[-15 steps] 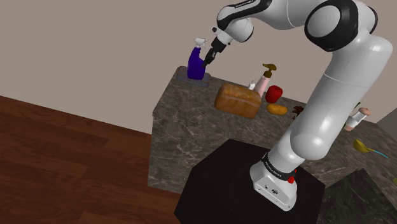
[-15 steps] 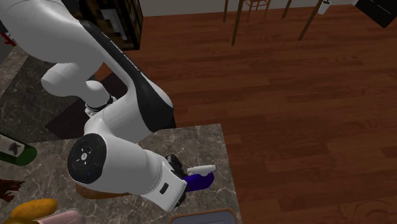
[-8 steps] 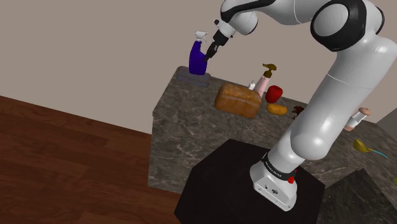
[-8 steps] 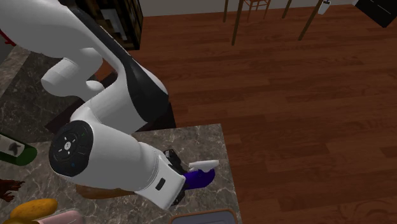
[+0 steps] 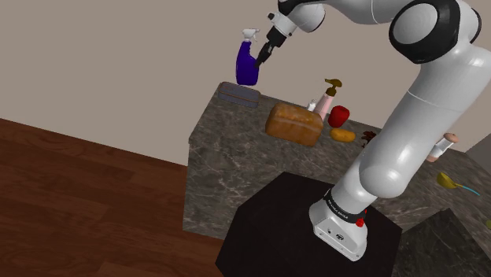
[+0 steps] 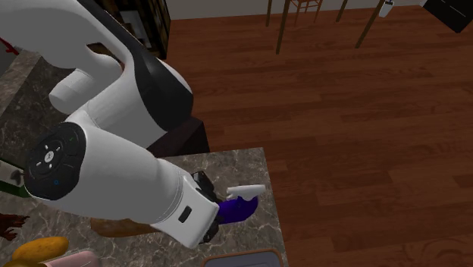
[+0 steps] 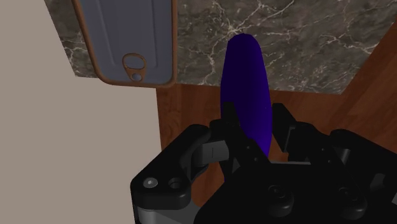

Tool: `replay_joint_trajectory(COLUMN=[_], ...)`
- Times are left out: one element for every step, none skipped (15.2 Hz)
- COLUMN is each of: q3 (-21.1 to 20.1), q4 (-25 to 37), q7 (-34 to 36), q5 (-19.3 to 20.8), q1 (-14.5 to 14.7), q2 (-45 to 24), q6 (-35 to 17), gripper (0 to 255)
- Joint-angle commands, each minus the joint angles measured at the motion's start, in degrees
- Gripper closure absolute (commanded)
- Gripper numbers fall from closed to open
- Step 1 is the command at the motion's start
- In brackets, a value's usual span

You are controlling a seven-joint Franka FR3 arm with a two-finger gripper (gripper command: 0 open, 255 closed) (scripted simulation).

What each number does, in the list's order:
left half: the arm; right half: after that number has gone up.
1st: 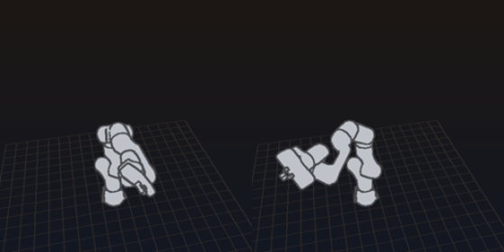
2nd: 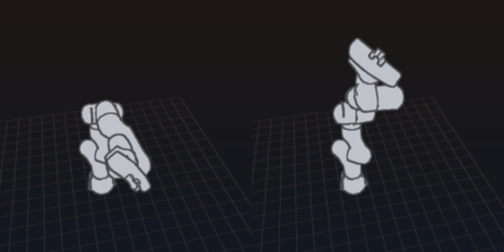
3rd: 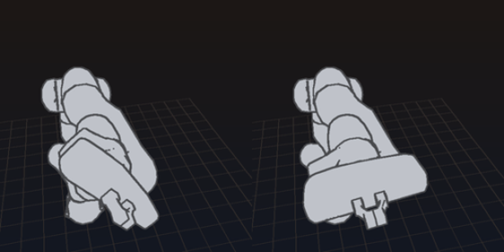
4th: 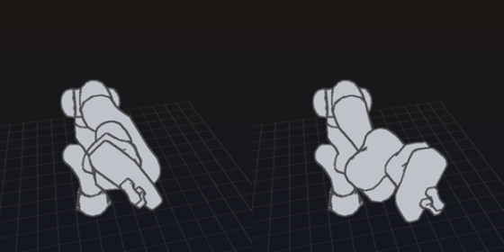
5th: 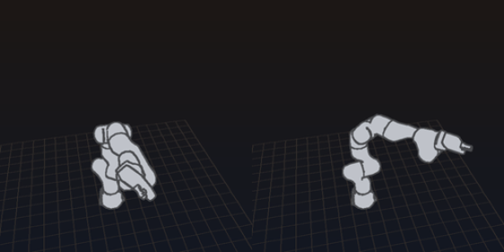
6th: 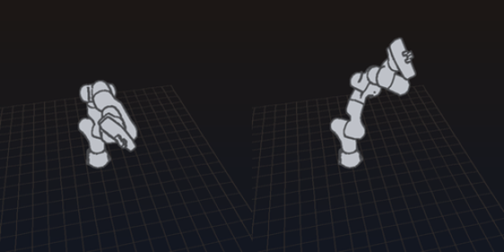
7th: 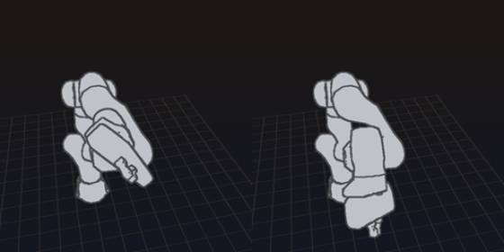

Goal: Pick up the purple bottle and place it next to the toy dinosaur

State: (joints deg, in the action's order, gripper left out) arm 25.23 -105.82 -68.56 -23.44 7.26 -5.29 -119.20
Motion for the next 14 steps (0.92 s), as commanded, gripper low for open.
replay_joint_trajectory(q3=[0.05,0.08,0.1,0.13,0.16,0.19,0.21,0.24,0.27,0.29,0.32,0.35,0.38,0.41], q4=[1.25,1.86,2.48,3.12,3.77,4.43,5.11,5.81,6.52,7.25,8.0,8.76,9.54,10.34], q7=[0.74,1.04,1.32,1.6,1.87,2.13,2.39,2.65,2.9,3.14,3.38,3.61,3.84,4.06], q5=[0.52,0.72,0.9,1.08,1.24,1.39,1.53,1.66,1.78,1.89,1.99,2.08,2.15,2.22], q1=[0.02,0.01,0.0,-0.01,-0.03,-0.04,-0.06,-0.09,-0.11,-0.14,-0.17,-0.2,-0.24,-0.28], q2=[0.39,0.51,0.63,0.73,0.82,0.89,0.95,1.0,1.03,1.05,1.05,1.04,1.02,0.98], q6=[1.48,2.15,2.83,3.51,4.2,4.89,5.59,6.29,7.0,7.71,8.43,9.15,9.88,10.62], gripper=[255,255,255,255,255,255,255,255,255,255,255,255,255,255])
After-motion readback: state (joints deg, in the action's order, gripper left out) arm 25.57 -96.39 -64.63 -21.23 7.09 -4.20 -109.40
